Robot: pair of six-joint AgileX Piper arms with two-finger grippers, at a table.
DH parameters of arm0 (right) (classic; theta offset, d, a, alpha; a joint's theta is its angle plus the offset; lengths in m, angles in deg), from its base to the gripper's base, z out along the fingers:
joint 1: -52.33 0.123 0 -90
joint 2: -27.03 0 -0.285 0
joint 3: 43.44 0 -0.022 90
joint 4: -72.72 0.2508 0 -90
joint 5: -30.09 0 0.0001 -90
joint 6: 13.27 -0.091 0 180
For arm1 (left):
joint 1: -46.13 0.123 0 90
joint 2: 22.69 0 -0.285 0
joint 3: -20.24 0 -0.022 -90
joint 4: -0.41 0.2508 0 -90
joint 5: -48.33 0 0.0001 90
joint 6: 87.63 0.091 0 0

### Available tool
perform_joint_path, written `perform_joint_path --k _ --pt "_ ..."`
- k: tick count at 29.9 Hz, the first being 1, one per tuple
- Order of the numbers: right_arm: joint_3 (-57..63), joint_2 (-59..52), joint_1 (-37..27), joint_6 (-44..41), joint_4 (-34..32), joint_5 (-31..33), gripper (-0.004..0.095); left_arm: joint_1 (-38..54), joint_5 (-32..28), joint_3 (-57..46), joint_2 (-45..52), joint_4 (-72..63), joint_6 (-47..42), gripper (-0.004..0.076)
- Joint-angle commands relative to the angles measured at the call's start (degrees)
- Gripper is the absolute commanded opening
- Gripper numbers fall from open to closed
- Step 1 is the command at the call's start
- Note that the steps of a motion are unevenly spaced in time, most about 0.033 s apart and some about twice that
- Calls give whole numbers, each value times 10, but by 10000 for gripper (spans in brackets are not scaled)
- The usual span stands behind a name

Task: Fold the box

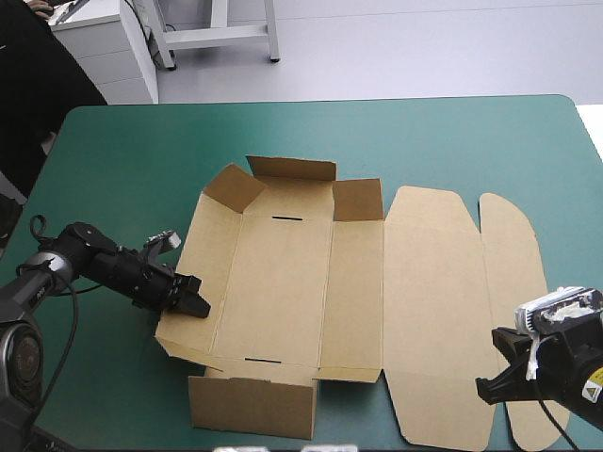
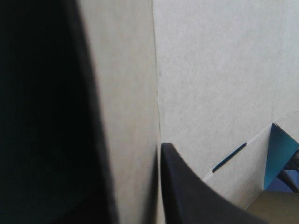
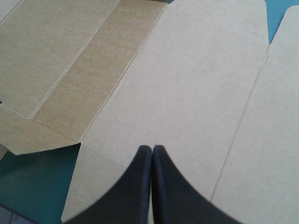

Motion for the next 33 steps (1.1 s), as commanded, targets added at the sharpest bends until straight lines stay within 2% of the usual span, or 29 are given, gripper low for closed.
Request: perform_joint_path --k 1,10,17,25,30,33 --pt "-14 4 -2 5 8 -27 -14 -4 20 11 19 -26 -5 0" --pt "-14 4 -2 4 -19 -36 -14 -5 20 29 19 -38 35 -8" --pt "-16 4 -2 4 -34 -48 -14 -22 37 138 48 -26 33 -8" --pt "-16 4 -2 -7 -42 -73 -14 -159 59 392 58 250 -54 -8" --pt "-16 4 -2 -7 -42 -83 -14 -278 16 483 58 406 -54 -8" --pt "-16 4 -2 -7 -42 -83 -14 -337 -19 491 58 470 -54 -8"
